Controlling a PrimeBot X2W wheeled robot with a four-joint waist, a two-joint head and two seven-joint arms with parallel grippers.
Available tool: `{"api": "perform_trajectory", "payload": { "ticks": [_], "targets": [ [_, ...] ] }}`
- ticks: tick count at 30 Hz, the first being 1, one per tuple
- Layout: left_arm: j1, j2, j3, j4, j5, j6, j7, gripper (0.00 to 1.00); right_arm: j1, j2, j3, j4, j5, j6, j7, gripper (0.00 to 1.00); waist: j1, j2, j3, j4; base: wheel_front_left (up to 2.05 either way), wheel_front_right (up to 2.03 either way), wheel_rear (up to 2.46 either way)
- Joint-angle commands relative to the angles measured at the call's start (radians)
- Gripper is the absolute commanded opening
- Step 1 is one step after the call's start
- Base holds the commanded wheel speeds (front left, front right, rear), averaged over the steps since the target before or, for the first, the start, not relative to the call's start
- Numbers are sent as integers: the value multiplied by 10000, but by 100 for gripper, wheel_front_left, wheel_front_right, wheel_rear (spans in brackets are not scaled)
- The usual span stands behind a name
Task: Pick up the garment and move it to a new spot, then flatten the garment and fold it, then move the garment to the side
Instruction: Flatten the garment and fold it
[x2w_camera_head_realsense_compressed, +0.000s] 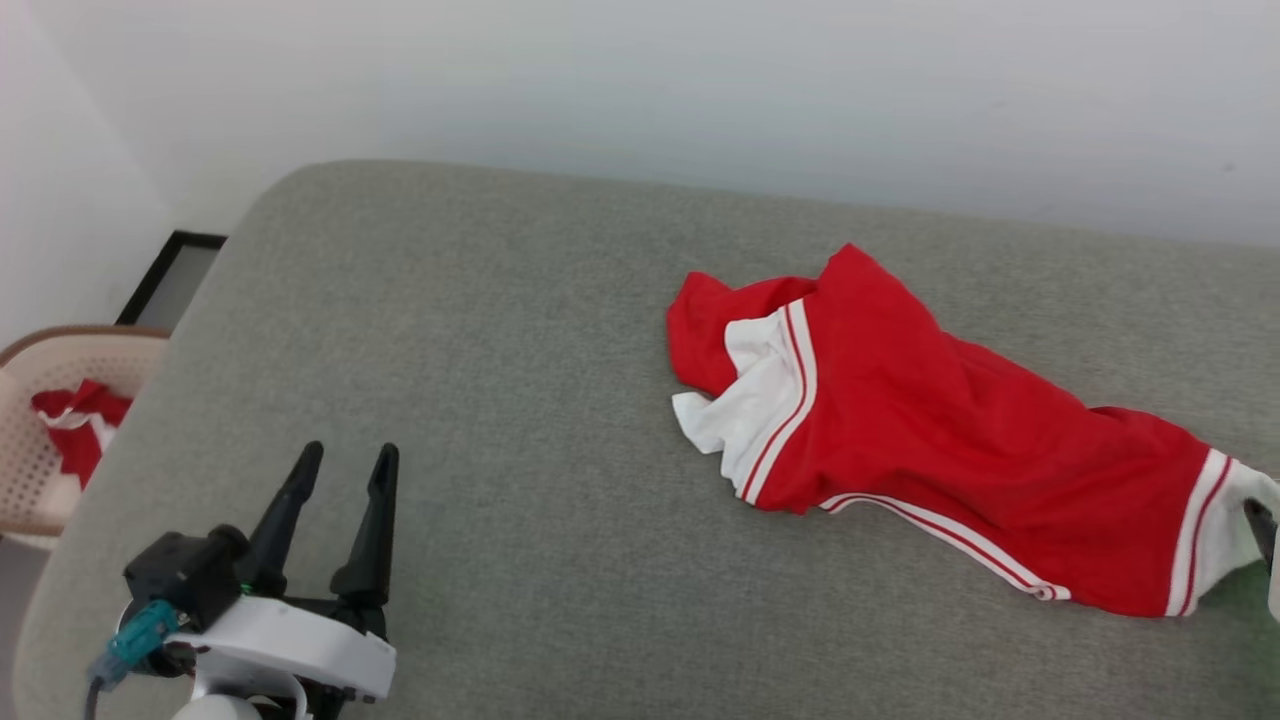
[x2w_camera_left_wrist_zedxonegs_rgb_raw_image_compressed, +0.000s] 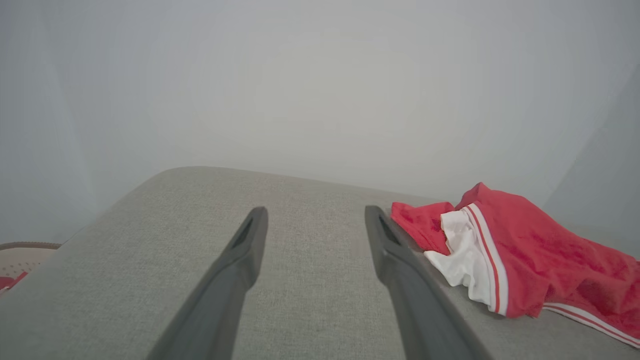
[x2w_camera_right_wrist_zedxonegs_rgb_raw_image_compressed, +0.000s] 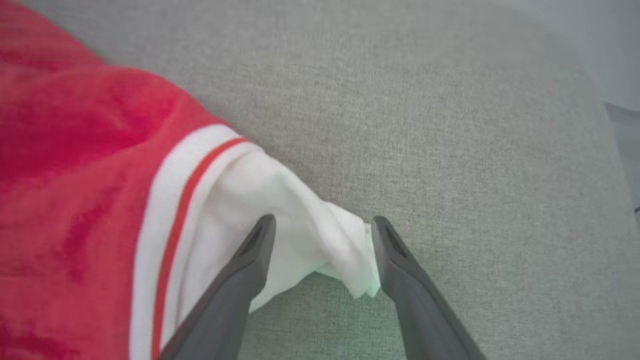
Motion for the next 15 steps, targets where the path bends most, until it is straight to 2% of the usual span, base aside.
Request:
{"api": "perform_trajectory", "payload": {
  "ticks": [1, 8, 15],
  "targets": [
    [62, 75, 4, -71, -68, -14, 104, 100, -87, -32, 45, -120, 45, -10, -131, 100, 0, 0, -180, -228, 0, 0, 0],
    [-98, 492, -184, -565, -338, -164, 960, 100, 128, 14, 271, -1281, 521, -10, -1270, 100, 0, 0, -491, -887, 0, 0, 0],
    [-658, 984, -543, -1237, -1009, -315, 2498, 100, 850, 741, -67, -2970, 405, -10, -2446, 100, 0, 0, -553, -1665, 0, 0, 0]
  ]
}}
